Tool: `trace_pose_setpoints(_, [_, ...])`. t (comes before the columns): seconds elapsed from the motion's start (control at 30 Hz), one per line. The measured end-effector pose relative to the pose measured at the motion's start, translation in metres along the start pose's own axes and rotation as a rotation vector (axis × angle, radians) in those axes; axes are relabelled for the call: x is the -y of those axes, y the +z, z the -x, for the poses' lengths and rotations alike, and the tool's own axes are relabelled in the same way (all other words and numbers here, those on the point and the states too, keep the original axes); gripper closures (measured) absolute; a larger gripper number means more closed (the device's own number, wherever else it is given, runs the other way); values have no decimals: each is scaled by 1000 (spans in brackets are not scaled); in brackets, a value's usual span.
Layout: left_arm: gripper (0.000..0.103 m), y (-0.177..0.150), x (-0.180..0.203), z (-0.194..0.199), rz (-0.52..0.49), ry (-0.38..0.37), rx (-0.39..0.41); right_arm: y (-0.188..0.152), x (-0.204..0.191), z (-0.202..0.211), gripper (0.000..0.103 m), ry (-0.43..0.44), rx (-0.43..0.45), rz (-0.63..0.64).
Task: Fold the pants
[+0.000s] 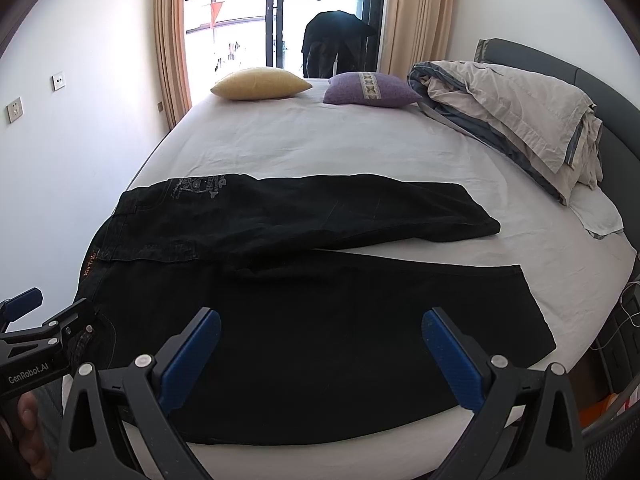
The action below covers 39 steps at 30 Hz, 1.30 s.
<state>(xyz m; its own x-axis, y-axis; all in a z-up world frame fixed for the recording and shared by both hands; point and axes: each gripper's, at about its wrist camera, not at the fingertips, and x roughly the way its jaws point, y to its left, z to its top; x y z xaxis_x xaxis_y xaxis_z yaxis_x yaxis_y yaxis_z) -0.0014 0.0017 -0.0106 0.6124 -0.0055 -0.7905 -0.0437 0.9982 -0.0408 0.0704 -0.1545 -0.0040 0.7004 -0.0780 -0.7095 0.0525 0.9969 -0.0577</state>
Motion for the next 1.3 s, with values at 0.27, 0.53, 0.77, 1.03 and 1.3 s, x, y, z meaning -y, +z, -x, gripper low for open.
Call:
trace_pose_setpoints(0.27, [0, -4, -1, -4, 3, 0, -2, -3, -2, -1, 0, -5, -5, 0])
trace_pose_setpoints(0.53, [0, -4, -3, -4, 6, 4, 0, -4, 0, -3, 0, -8, -18, -10])
trace_pose_setpoints(0.77, [0, -3, -4, -4, 6, 3, 0, -5, 2, -3, 0, -1, -29, -18])
trace_pose_setpoints(1.03, [0, -2, -4, -4, 6, 5, -2, -6, 2, -5, 0, 11, -47, -22])
trace_pose_setpoints(1.3, [0, -2, -4, -4, 6, 5, -3, -5, 0, -6, 0, 15, -51, -22])
